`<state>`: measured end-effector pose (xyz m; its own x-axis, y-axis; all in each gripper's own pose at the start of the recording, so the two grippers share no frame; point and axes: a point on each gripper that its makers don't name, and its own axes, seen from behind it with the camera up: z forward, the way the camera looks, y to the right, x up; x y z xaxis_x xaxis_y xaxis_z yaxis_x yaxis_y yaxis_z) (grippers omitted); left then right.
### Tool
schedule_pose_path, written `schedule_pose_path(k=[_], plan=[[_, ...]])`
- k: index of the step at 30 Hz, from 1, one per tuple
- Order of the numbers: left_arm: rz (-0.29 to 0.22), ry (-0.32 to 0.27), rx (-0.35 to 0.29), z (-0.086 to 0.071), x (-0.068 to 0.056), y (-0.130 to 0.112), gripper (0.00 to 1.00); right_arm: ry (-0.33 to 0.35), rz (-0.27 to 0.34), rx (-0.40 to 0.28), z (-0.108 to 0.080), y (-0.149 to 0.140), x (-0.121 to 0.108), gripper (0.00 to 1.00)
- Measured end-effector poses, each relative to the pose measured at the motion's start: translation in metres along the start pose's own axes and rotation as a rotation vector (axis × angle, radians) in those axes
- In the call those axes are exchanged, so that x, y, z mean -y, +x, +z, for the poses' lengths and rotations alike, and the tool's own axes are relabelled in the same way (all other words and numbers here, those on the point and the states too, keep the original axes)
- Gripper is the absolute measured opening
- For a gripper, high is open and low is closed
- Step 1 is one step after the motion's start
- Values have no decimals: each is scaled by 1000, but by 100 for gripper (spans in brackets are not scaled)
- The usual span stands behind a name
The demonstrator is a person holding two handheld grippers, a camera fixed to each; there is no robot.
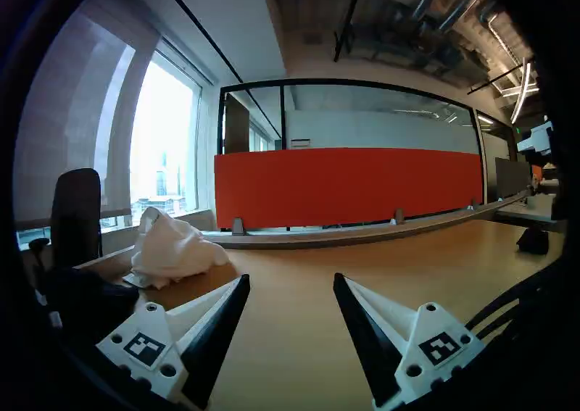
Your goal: Fold towel
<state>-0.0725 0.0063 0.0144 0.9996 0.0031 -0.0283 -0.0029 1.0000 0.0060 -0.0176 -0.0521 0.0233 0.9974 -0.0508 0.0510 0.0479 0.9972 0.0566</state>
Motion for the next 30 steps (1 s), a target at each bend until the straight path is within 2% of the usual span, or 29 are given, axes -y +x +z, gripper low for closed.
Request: schedule_pose_path(k=[6,12,30], plan=[[-10,8,9,-1,2,-13,85,-6,-2,0,-3,-5,-6,99],[-39,12,7,0,7,-15,85,-12,-2,-2,-2,-3,-11,100],[-31,13,7,-1,6,-17,85,-20,-3,-15,-3,-2,-21,100]])
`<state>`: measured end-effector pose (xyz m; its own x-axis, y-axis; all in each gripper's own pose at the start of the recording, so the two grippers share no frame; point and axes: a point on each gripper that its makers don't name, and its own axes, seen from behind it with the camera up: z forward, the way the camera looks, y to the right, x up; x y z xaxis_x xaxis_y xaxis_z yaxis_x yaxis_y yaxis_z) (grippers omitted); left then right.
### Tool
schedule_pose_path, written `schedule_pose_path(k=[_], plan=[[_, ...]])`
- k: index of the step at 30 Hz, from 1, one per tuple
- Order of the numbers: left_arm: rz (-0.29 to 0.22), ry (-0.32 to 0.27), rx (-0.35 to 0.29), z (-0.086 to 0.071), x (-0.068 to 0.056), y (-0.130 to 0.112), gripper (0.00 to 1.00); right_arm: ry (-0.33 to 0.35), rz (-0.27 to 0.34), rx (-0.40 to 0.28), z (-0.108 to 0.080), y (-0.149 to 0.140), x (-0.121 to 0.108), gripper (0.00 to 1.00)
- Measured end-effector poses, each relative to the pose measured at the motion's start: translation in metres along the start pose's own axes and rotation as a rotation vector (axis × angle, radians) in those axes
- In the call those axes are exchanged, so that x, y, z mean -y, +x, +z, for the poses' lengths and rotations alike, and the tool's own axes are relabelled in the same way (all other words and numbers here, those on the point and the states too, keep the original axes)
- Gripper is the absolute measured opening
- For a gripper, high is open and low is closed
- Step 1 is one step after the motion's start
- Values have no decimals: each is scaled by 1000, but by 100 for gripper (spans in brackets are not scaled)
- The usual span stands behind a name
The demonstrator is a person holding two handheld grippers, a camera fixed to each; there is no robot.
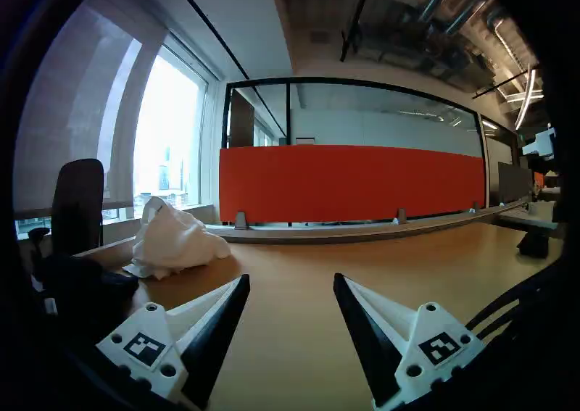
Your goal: Fold towel
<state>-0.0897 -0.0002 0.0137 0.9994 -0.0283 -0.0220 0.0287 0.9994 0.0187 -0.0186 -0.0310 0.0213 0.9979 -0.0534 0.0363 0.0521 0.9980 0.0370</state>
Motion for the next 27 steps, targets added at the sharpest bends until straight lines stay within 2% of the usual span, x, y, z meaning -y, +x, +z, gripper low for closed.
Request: schedule_pose_path(k=[9,18,27], plan=[[-1,0,0,1,-1,-3,85,-17,-15,-8,-2,-4,-21,100],[-1,0,-2,2,-2,-5,85,-22,4,-35,-4,-20,-44,100],[-1,0,-2,2,-3,-7,85,12,40,-32,2,-59,-40,99]])
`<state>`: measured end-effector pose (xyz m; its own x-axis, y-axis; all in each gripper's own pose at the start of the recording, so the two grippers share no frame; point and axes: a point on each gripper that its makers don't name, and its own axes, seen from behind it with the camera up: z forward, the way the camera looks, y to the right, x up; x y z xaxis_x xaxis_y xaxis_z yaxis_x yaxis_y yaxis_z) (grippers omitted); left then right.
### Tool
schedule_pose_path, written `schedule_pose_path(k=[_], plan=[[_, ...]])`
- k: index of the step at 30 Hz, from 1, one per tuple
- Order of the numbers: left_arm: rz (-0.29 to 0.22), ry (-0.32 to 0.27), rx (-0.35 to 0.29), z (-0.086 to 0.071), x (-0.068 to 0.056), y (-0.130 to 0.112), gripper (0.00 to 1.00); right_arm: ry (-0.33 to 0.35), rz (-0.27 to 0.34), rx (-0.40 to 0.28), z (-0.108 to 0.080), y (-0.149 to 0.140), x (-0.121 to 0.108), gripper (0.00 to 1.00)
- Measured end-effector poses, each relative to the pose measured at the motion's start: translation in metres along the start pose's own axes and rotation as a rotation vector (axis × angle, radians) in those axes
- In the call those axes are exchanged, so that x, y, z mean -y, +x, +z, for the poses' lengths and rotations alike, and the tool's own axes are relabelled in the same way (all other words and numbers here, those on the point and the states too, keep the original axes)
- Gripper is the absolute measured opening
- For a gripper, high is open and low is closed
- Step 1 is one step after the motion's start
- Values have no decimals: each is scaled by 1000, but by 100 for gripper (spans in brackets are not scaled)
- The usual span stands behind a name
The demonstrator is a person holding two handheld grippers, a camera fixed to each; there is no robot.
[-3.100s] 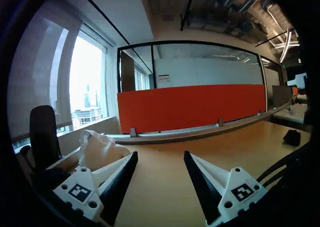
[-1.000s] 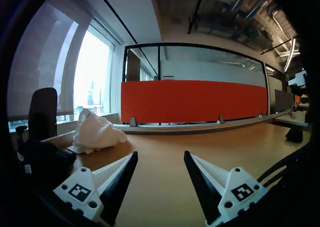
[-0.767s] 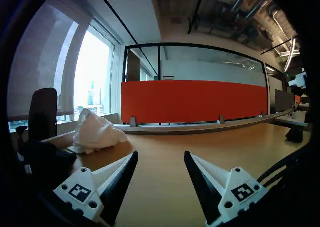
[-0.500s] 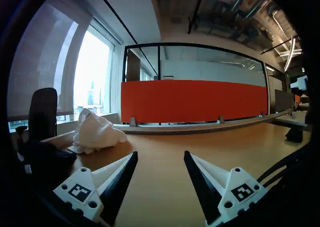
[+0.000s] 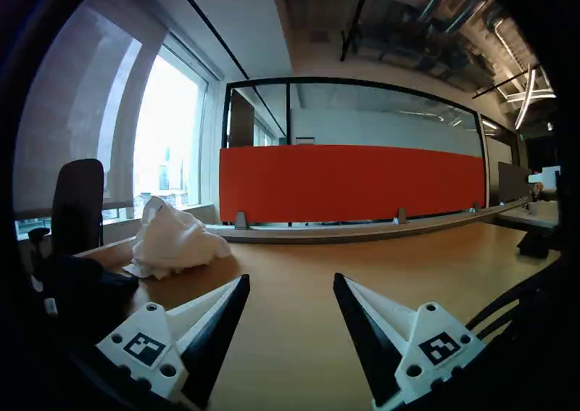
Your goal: Fold towel
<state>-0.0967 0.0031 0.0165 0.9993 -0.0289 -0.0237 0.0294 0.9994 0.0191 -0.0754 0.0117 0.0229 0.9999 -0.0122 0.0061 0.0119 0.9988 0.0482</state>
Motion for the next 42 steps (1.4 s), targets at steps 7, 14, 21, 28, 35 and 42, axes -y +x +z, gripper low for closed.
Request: schedule_pose_path(k=[7,14,21,28,35,42], plan=[[-1,0,0,0,0,-1,85,2,13,-4,1,-25,-4,100],[-1,0,0,0,0,-1,85,7,40,-13,1,-44,-3,100],[-1,0,-1,0,0,-2,85,10,70,-19,0,-57,1,99],[0,0,-1,0,-1,-1,85,4,37,-9,-3,-66,3,100],[-1,0,-1,1,0,-1,85,3,30,-2,-3,-73,4,99],[0,0,-1,0,-1,-1,85,5,39,1,0,-78,5,99]])
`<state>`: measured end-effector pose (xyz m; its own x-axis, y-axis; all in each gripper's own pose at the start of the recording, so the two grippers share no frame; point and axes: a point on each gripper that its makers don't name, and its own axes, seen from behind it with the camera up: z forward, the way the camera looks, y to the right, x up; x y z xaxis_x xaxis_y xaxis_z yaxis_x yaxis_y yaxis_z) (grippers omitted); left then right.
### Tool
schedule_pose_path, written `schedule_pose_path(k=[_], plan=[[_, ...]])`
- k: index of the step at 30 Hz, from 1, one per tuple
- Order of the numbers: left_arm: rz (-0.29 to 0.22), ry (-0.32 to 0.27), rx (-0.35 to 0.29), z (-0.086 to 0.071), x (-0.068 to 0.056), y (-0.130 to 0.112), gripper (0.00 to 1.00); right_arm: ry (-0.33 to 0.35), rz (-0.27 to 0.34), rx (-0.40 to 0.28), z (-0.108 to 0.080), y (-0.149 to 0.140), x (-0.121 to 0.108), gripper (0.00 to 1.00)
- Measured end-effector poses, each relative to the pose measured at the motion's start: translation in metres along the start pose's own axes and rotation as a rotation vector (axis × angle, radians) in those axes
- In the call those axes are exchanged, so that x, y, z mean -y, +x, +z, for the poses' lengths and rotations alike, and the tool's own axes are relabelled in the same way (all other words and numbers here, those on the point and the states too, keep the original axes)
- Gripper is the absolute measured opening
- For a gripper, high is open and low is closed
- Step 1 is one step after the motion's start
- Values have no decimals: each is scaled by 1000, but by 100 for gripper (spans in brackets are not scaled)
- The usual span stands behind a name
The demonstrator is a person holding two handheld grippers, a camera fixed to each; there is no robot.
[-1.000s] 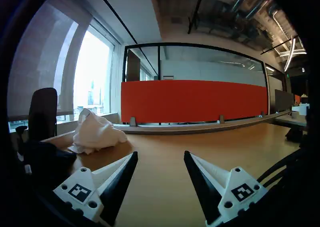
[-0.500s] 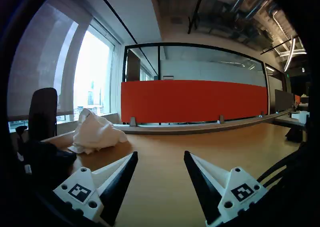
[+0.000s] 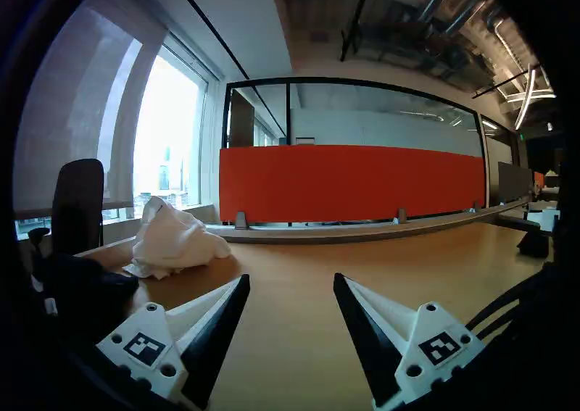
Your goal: Fold towel
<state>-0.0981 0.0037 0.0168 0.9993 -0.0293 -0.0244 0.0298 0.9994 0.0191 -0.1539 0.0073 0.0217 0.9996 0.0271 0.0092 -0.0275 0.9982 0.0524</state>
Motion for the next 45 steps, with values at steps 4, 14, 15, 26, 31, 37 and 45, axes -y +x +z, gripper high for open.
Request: schedule_pose_path(k=[4,14,15,26,31,37,45], plan=[[0,0,0,0,0,0,85,-10,-12,7,1,-5,-2,99],[0,0,0,0,0,0,85,2,-22,8,0,-11,5,99],[0,0,0,0,0,0,85,2,-24,7,0,-11,5,99],[0,0,0,0,0,0,85,-7,-53,-20,-3,-8,8,99],[0,0,0,0,0,-1,85,-7,-51,-24,-5,-7,7,99],[0,0,0,0,0,-1,85,1,-49,-25,-6,-8,8,99],[0,0,0,0,0,-1,85,7,-49,-24,-6,-8,9,99]])
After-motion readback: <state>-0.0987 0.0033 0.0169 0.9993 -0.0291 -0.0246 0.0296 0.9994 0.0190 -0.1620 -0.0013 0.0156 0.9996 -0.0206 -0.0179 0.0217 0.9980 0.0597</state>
